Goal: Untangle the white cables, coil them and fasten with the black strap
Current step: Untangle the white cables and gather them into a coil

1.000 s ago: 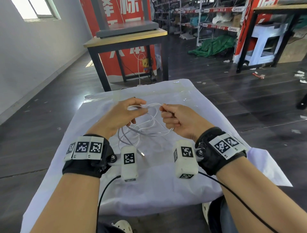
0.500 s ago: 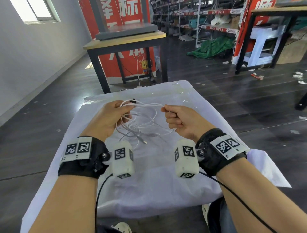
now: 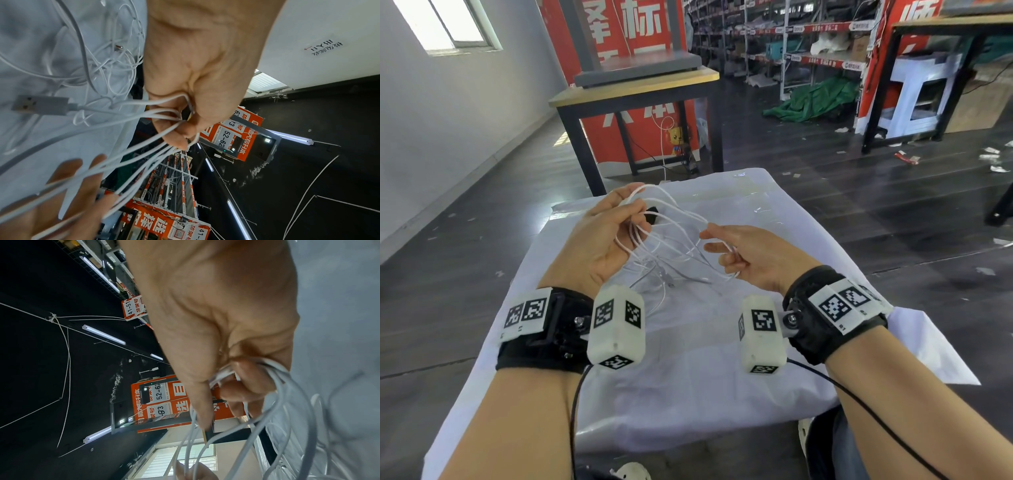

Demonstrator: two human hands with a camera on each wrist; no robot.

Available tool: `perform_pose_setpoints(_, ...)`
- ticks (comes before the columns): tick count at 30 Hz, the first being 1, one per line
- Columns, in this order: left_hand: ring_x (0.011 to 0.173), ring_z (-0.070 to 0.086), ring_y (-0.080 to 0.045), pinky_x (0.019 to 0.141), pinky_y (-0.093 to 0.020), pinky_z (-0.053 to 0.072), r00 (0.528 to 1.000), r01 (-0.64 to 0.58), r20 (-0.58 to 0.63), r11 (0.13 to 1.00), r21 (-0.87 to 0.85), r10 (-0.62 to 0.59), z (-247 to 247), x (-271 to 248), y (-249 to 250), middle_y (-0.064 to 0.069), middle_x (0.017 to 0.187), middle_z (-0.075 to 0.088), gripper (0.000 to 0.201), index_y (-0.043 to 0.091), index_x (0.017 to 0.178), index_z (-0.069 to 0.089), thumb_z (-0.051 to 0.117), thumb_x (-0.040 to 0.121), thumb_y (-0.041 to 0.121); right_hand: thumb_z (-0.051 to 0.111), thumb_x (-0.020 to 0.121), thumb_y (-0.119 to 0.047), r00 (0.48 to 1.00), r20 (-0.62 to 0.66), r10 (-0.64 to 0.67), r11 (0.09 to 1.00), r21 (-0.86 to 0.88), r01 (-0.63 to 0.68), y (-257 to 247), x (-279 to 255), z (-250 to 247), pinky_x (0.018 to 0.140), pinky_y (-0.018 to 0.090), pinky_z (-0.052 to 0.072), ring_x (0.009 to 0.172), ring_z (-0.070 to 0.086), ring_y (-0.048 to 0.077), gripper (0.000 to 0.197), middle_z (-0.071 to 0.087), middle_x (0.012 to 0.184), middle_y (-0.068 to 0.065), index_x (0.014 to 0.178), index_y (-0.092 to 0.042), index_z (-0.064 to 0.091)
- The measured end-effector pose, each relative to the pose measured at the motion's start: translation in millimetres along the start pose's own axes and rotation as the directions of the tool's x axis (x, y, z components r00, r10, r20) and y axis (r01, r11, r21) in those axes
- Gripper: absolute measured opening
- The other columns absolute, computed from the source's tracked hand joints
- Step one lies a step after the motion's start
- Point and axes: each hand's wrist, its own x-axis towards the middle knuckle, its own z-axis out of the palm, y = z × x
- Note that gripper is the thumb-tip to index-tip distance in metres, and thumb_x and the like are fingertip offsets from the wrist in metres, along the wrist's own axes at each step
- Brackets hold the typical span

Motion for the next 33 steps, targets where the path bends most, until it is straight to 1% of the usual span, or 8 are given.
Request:
perform_pose_setpoints(3, 0.049, 0.045, -0.005, 0.053, -0.015, 0.049, 1.0, -0.026, -0.008, 1.0, -0.007, 0.026, 1.8, -0.2, -1.1, -0.006, 0.072, 0.064, 0.023, 0.004, 0.11, 0.062, 0.049, 0.093, -0.002, 0.065, 0.09, -0.026, 0.997, 0.072, 0.002, 0.993, -0.119, 0.006, 3.4, -0.4, 0.4, 0.046, 0.012, 0.031, 0.053, 0.038, 0.006, 0.032, 0.061, 0.102, 0.003, 0.115, -0.006, 0.066)
perform_pose_setpoints(10, 0.05, 0.04, -0.005, 0.044, -0.014, 0.035, 0.997, -0.036, 0.069, 0.994, 0.106, 0.029, -0.7, 2.3, -5.7, -0.002, 0.071, 0.056, 0.029, 0.005, 0.116, 0.061, 0.046, 0.094, -0.004, 0.049, 0.099, -0.028, 0.982, 0.191, 0.011, 0.98, -0.198, 0.028, 4.8, -5.7, -2.6, 0.041, 0.013, 0.026, 0.052, 0.037, 0.007, 0.029, 0.062, 0.09, 0.007, 0.092, -0.007, 0.068)
perform_pose_setpoints(15, 0.045, 0.036, -0.002, 0.039, -0.012, 0.029, 0.997, -0.033, 0.073, 0.887, 0.46, -0.001, -7.5, 4.9, -5.6, 0.009, 0.06, 0.057, 0.032, 0.005, 0.121, 0.058, 0.051, 0.091, -0.005, 0.048, 0.1, -0.02, 0.986, 0.032, -0.162, 0.987, 0.012, 0.162, 2.9, -0.3, -4.1, 0.071, 0.022, 0.048, 0.073, 0.057, 0.012, 0.027, 0.054, 0.065, 0.0, 0.079, -0.01, 0.061)
perform_pose_setpoints(17, 0.042, 0.036, -0.002, 0.037, -0.011, 0.028, 0.991, 0.033, 0.086, 0.797, 0.604, -0.106, -7.8, 3.9, -7.9, 0.01, 0.057, 0.053, 0.03, 0.001, 0.121, 0.058, 0.054, 0.092, 0.001, 0.045, 0.1, -0.014, 0.988, 0.035, -0.153, 0.955, 0.263, 0.139, 2.2, 3.1, -2.2, 0.063, 0.023, 0.056, 0.06, 0.059, 0.013, 0.028, 0.046, 0.051, -0.001, 0.076, -0.005, 0.057)
perform_pose_setpoints(20, 0.044, 0.04, -0.003, 0.038, -0.011, 0.032, 0.972, 0.109, 0.073, 0.7, 0.705, -0.224, -7.5, -0.6, -9.1, 0.003, 0.062, 0.054, 0.022, 0.002, 0.109, 0.066, 0.056, 0.093, 0.014, 0.041, 0.102, -0.012, 0.99, 0.028, -0.136, 0.961, 0.247, 0.125, 0.8, 2.1, -1.8, 0.039, 0.014, 0.034, 0.046, 0.042, 0.007, 0.028, 0.039, 0.051, -0.003, 0.078, -0.005, 0.054)
perform_pose_setpoints(26, 0.048, 0.039, -0.005, 0.058, -0.018, 0.05, 0.982, 0.136, 0.054, 0.878, 0.459, -0.181, -13.5, 4.6, -1.8, 0.005, 0.056, 0.04, 0.026, 0.009, 0.101, 0.068, 0.043, 0.101, 0.016, 0.047, 0.1, -0.016, 0.98, 0.194, -0.039, 0.999, -0.01, 0.042, 2.9, 0.7, -7.2, 0.037, 0.013, 0.02, 0.049, 0.033, 0.005, 0.022, 0.047, 0.069, -0.002, 0.104, -0.002, 0.063)
perform_pose_setpoints(30, 0.043, 0.031, -0.004, 0.046, -0.015, 0.042, 0.988, 0.143, 0.008, 0.924, 0.356, -0.157, -8.6, 5.0, -3.8, 0.004, 0.056, 0.039, 0.027, 0.004, 0.099, 0.066, 0.041, 0.102, 0.014, 0.053, 0.096, -0.032, 0.974, 0.228, 0.006, 1.0, 0.019, -0.011, 1.0, -3.8, -5.7, 0.042, 0.014, 0.04, 0.067, 0.053, 0.011, 0.035, 0.063, 0.091, 0.005, 0.115, -0.006, 0.064)
perform_pose_setpoints(33, 0.041, 0.028, -0.002, 0.037, -0.011, 0.024, 0.992, 0.118, 0.001, 0.919, 0.376, -0.127, -6.8, 5.1, -4.1, 0.004, 0.056, 0.039, 0.027, 0.003, 0.103, 0.064, 0.039, 0.102, 0.014, 0.05, 0.095, -0.039, 0.981, 0.193, -0.005, 0.989, 0.145, -0.024, 1.4, -4.5, -8.9, 0.069, 0.028, 0.059, 0.082, 0.066, 0.023, 0.043, 0.068, 0.096, 0.011, 0.11, -0.002, 0.065)
